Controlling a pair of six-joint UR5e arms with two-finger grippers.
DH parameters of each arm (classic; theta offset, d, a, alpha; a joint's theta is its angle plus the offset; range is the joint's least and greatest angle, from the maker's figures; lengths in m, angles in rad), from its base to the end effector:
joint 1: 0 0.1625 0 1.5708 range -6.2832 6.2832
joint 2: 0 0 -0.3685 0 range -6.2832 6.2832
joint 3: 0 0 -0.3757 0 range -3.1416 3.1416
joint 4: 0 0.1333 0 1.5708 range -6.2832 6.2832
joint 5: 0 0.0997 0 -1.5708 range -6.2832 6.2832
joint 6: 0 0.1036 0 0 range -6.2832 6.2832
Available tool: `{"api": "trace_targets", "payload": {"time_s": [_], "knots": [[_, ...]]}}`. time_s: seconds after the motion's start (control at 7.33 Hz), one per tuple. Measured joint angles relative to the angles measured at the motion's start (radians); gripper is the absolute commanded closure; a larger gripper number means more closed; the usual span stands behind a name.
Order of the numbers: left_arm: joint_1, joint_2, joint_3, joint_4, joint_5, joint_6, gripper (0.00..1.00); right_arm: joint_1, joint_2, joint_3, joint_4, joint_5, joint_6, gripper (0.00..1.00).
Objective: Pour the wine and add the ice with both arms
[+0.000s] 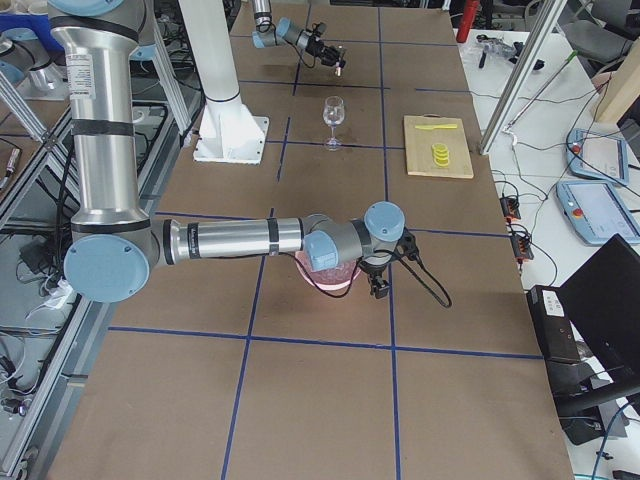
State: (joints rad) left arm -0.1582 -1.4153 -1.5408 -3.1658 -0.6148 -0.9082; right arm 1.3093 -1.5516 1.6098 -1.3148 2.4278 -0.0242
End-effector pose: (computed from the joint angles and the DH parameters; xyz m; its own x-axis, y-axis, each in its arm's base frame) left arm 0.3480 -0.2762 0.5070 0.6707 0.2523 -0.6975 0.6018 0.3645 0.7106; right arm -0.0756 -0.4952 0.5428 0.5659 -0.4170 0.7112 0.2596 0.9089 0.3264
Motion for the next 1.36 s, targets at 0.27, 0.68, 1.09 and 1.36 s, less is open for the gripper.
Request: {"api": "trace_targets", "payload": {"time_s": [0.27,0.68,1.09,1.36], "knots": [[0.017,-0.002,0.006,0.006,0.0,-0.036,1.0,-0.003,-0.001,0.002,0.0,0.0,0.005,0.0],[0.028,-0.003,0.019,0.014,0.002,-0.044,0.82,-0.01,0.0,0.001,0.0,0.001,0.009,0.0],[0.032,-0.009,0.023,0.012,0.001,-0.045,0.57,-0.013,0.0,0.001,0.0,0.001,0.013,0.0],[0.033,-0.01,0.023,0.005,0.0,-0.044,0.46,-0.013,0.0,0.001,0.0,0.001,0.013,0.0]]}}
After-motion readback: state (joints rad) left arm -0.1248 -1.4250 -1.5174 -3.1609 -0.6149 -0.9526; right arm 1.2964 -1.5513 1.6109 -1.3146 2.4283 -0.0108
